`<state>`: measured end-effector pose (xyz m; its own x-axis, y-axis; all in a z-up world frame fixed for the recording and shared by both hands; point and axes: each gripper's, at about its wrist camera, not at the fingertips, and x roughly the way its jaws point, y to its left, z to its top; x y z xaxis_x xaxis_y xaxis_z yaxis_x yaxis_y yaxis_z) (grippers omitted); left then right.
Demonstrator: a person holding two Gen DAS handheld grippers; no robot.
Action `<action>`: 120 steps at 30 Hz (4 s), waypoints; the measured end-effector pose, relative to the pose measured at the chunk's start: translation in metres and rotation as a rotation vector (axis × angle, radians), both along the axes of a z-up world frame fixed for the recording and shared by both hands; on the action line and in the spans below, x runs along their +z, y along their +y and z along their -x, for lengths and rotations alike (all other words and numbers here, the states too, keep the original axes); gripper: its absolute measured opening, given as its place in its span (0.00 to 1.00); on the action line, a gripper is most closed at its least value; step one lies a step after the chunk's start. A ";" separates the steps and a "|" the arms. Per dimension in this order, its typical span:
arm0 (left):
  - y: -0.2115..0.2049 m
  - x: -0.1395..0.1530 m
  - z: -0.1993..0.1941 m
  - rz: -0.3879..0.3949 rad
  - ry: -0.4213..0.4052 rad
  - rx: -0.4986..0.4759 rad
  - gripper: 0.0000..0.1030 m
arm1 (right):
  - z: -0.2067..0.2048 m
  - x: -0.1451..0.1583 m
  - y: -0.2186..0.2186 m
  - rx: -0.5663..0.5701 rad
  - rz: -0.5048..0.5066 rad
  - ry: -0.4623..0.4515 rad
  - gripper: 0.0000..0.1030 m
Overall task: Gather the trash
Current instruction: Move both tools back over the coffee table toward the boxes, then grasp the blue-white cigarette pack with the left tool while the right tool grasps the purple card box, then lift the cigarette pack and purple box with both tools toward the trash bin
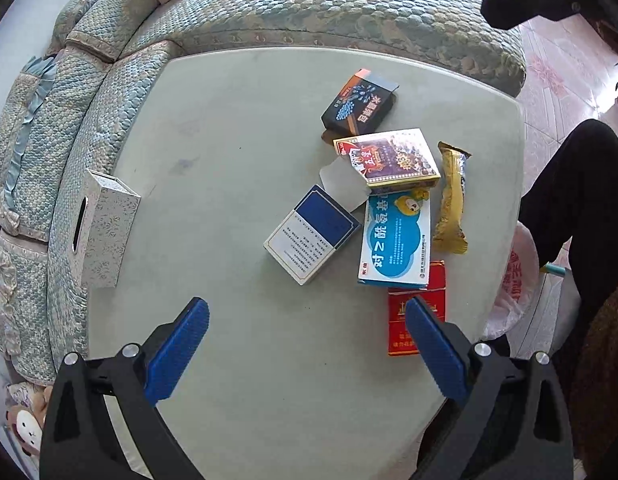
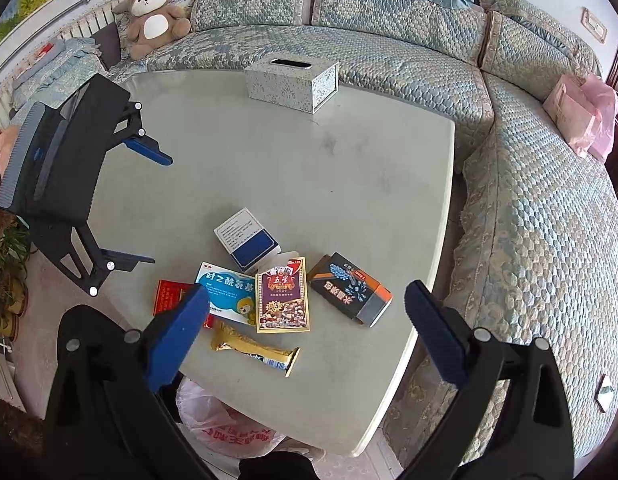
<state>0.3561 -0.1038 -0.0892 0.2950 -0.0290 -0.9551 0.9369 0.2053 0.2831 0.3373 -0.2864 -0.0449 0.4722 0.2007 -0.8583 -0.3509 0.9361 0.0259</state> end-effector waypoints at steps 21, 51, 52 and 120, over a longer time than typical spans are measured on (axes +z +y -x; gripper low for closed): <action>-0.024 -0.104 -0.068 -0.128 0.097 -0.202 0.93 | -0.048 -0.093 0.012 0.099 -0.022 0.200 0.93; -0.063 -0.150 -0.119 -0.202 0.179 -0.336 0.75 | -0.053 -0.158 0.047 0.157 0.076 0.285 0.93; -0.064 -0.150 -0.119 -0.203 0.190 -0.338 0.71 | -0.053 -0.159 0.049 0.157 0.077 0.283 0.93; 0.085 0.057 0.107 0.330 -0.079 0.288 0.63 | 0.143 0.000 0.116 0.080 0.198 -0.044 0.58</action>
<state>0.2487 -0.0187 -0.0318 0.4073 -0.2347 -0.8826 0.8064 0.5460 0.2270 0.1939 -0.1700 -0.0452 0.4998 0.0686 -0.8634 -0.4205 0.8907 -0.1727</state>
